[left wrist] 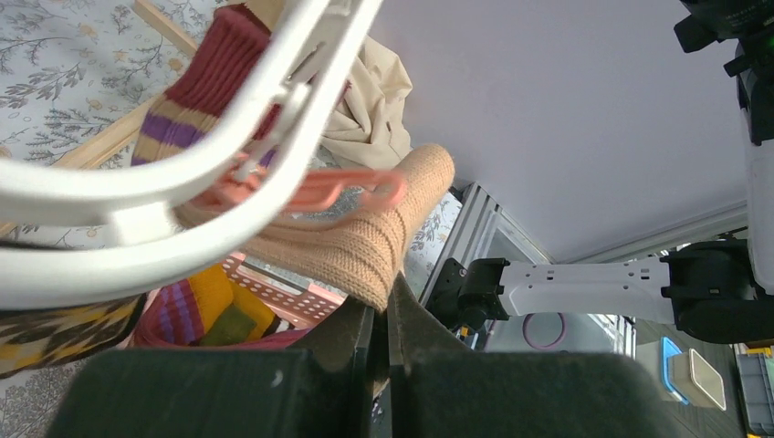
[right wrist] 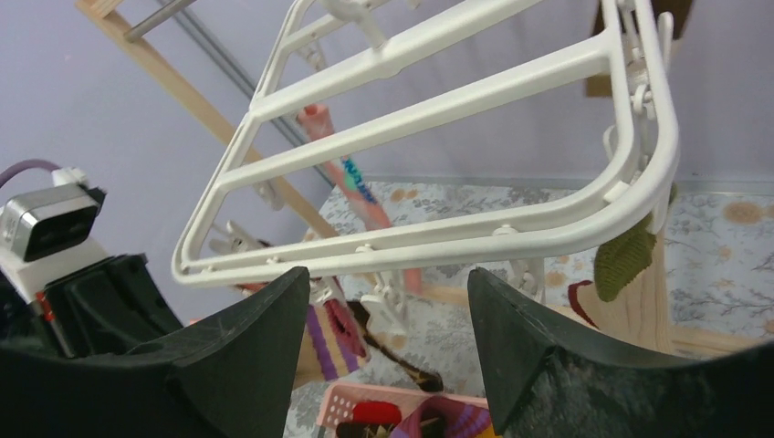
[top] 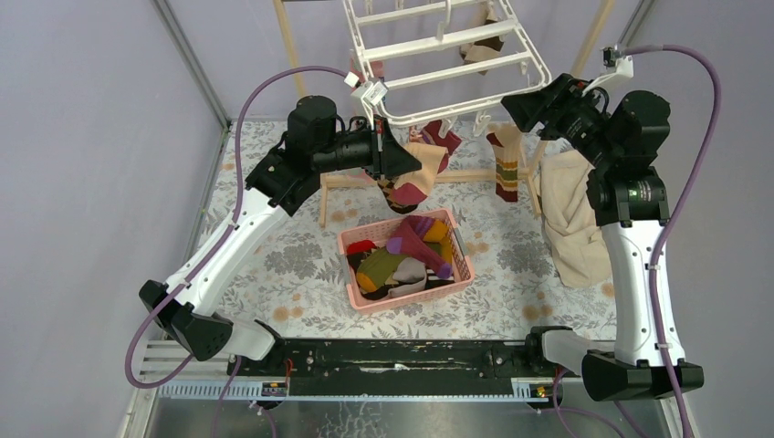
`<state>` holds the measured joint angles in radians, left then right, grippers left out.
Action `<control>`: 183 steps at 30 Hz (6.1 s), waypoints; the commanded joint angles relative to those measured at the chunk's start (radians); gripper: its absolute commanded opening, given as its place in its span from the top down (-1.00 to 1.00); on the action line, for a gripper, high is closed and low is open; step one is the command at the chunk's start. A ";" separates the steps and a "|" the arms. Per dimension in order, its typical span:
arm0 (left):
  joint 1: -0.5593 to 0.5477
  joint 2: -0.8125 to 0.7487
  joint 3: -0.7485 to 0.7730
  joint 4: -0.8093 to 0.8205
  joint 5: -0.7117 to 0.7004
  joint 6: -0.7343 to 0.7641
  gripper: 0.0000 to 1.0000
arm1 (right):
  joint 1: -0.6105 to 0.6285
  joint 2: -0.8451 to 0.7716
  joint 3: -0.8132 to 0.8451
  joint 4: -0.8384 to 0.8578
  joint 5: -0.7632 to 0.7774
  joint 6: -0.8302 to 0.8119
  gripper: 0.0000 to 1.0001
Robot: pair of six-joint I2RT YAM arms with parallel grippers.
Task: Remove the socks clipped to the hanger
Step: Remove the sock from the hanger.
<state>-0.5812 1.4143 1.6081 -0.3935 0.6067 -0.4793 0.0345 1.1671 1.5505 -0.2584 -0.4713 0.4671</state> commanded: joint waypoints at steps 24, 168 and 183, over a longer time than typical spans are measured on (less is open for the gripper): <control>0.006 -0.152 -0.101 -0.037 -0.025 0.041 0.87 | 0.480 -0.009 0.025 -0.040 0.099 -0.051 -0.22; 0.244 -0.269 0.068 -0.424 0.040 0.086 0.80 | 0.623 0.110 -0.343 0.717 0.538 0.102 0.86; 0.244 -0.357 -0.173 -0.256 0.141 -0.004 0.81 | 0.613 0.058 -0.392 0.656 0.540 0.079 0.26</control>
<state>-0.3458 1.0859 1.4887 -0.7765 0.6785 -0.4362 0.6556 1.2778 1.1801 0.3920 0.0624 0.5690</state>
